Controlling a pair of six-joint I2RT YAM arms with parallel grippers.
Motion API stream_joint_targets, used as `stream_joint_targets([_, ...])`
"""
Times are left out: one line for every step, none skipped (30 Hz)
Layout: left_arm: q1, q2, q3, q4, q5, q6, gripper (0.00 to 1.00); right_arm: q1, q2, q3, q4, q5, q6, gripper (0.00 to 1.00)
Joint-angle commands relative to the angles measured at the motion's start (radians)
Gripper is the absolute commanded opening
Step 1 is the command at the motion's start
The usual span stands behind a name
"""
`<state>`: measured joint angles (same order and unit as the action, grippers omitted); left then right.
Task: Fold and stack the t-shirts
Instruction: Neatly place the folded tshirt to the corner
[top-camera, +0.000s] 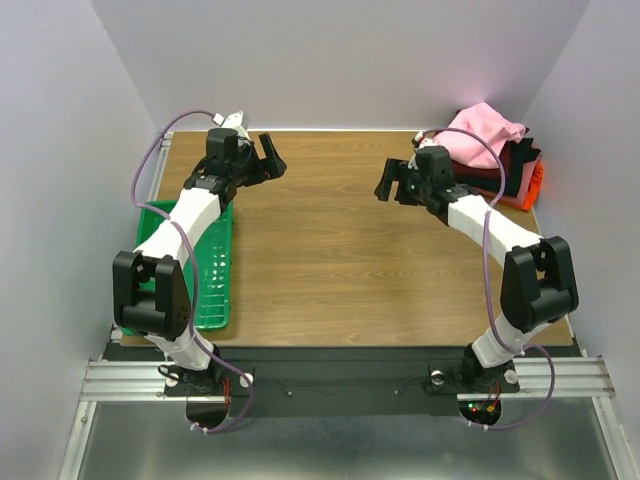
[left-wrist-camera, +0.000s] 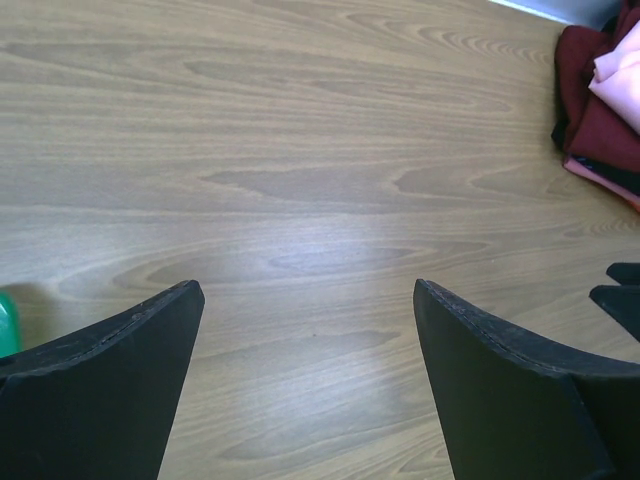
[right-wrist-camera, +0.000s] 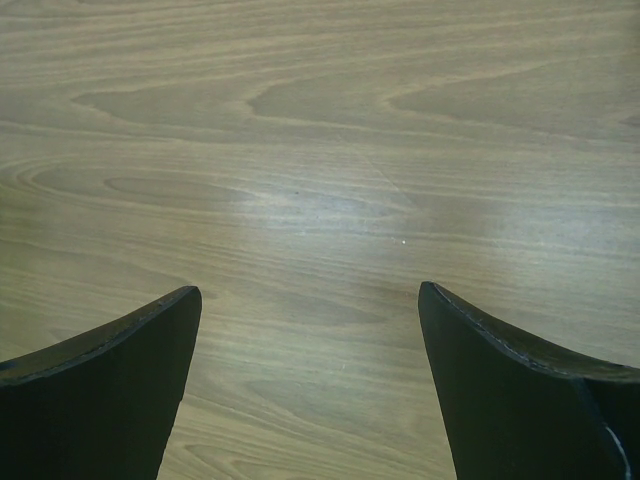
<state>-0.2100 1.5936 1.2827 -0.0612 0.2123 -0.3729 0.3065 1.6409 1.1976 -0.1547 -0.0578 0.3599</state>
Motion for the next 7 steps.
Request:
stream_joint_targets([-0.008, -0.06, -0.019, 0.057, -0.01, 0.028, 0.99, -0.006, -0.024, -0.006, 0.066, 0.021, 0.008, 0.95])
stream_joint_targets([-0.009, -0.061, -0.02, 0.055, -0.01, 0.032, 0.99, -0.006, -0.027, -0.01, 0.067, 0.019, 0.014, 0.95])
stream_joint_targets([-0.011, -0.066, -0.019, 0.057, -0.013, 0.034, 0.99, -0.006, -0.03, -0.019, 0.069, 0.019, 0.017, 0.95])
stream_joint_targets([-0.012, -0.069, -0.019, 0.057, -0.017, 0.04, 0.99, -0.006, -0.033, -0.026, 0.073, 0.021, 0.019, 0.95])
stream_joint_targets([-0.012, -0.07, -0.017, 0.055, -0.017, 0.043, 0.99, -0.006, -0.042, -0.029, 0.078, 0.024, 0.02, 0.95])
stream_joint_targets([-0.012, -0.076, -0.019, 0.057, -0.017, 0.045, 0.99, -0.004, -0.049, -0.033, 0.08, 0.027, 0.022, 0.95])
stream_joint_targets([-0.014, -0.08, -0.02, 0.057, -0.027, 0.046, 0.99, -0.006, -0.055, -0.044, 0.081, 0.033, 0.022, 0.95])
